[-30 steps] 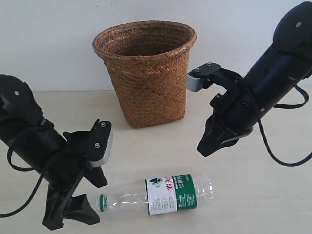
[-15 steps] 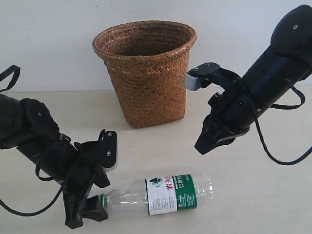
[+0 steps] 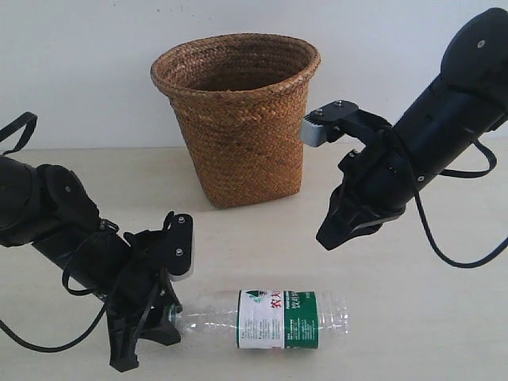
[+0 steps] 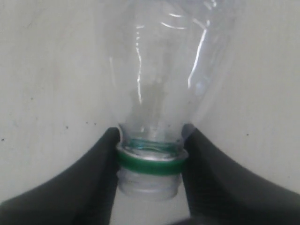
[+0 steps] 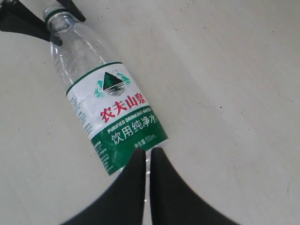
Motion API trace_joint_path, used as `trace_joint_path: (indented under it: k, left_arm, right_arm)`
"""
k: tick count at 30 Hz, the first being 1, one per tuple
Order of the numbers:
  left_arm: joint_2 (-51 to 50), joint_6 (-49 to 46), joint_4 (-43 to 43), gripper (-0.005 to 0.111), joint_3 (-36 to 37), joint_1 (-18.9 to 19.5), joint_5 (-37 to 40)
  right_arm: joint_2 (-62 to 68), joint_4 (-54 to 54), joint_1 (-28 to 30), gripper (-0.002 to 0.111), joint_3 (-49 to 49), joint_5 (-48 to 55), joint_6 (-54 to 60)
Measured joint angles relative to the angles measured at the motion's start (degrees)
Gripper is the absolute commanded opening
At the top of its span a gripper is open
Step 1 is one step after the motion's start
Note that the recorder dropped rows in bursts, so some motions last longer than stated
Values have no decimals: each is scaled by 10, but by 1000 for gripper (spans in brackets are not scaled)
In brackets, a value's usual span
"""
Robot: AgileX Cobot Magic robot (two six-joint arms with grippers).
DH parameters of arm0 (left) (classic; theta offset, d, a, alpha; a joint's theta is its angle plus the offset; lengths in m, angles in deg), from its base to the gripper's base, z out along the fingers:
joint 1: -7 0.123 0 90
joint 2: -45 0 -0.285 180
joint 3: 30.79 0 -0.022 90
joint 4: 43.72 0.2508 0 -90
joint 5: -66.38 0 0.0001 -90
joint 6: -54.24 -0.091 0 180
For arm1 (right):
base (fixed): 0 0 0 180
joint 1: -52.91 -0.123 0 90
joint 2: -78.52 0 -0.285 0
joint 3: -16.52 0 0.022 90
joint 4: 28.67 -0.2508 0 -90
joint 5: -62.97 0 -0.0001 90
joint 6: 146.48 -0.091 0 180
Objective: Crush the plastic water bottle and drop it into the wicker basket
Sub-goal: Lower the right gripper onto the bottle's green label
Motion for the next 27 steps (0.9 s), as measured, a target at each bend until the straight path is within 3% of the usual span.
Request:
trace_joint_path:
  k: [2, 11, 20, 27]
  left_arm:
    - [0, -5, 0, 5, 0, 0, 7]
    - [0, 8, 0, 5, 0, 0, 14]
    - [0, 62, 0, 5, 0, 0, 15]
    - [0, 73, 0, 5, 0, 0, 15]
  right_arm:
    - [0, -9, 0, 0, 0, -1, 0]
    - [0, -50, -32, 0, -1, -11, -9]
    - [37, 26, -81, 0, -40, 13, -158]
    - [121, 31, -113, 0, -74, 24, -201]
